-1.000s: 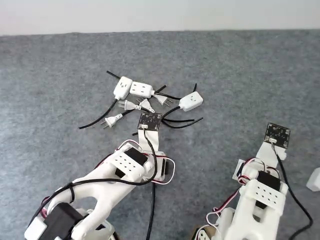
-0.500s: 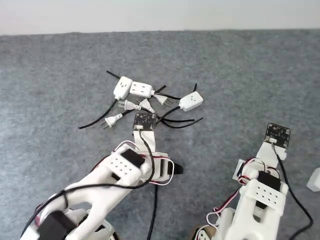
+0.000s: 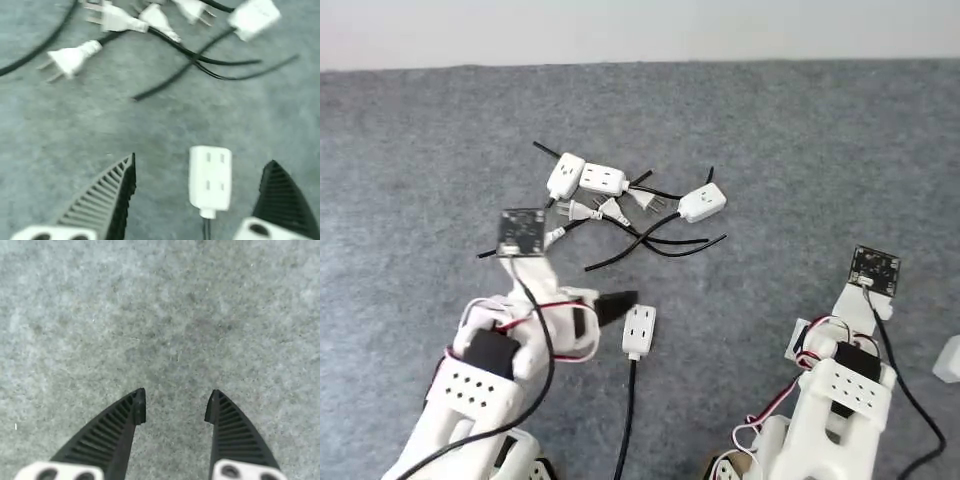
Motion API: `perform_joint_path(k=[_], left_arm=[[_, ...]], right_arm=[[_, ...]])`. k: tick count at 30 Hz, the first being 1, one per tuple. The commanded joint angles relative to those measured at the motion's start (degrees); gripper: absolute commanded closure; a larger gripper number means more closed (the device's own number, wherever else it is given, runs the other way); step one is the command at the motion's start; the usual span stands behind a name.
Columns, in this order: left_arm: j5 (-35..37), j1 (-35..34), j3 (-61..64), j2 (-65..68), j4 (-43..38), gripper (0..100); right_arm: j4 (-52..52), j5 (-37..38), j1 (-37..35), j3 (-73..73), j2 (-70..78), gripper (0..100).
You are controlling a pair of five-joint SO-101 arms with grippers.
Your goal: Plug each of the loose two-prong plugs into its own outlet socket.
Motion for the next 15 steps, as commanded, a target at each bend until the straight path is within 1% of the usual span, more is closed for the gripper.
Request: perform_joint_path(k=[1, 3, 6, 9, 12, 15], left_arm=[[0.09, -6.95, -2.59, 2.37, -1.58, 63], [2.11, -12.22, -4.09, 5.89, -2.73, 63], [3.16, -21.27, -6.99, 10.55, -3.78, 63], [3.34, -30.68, -8.31, 13.27, -6.77, 63], [3.6, -38.77, -6.02, 13.98, -10.46, 63], [3.43, -43.34, -3.12, 14.24, -14.33, 63]], right_arm=[[0.4, 0.26, -2.68, -4.04, -0.66, 79.8], [3.21, 0.18, -6.55, -8.26, -0.22, 79.8], [7.6, 0.35, -16.48, -16.7, 1.63, 79.8], [8.4, 1.05, -25.8, -25.14, 5.76, 79.8], [8.4, 5.89, -33.63, -33.76, 12.53, 79.8], [8.31, 9.14, -38.64, -41.93, 21.67, 79.8]])
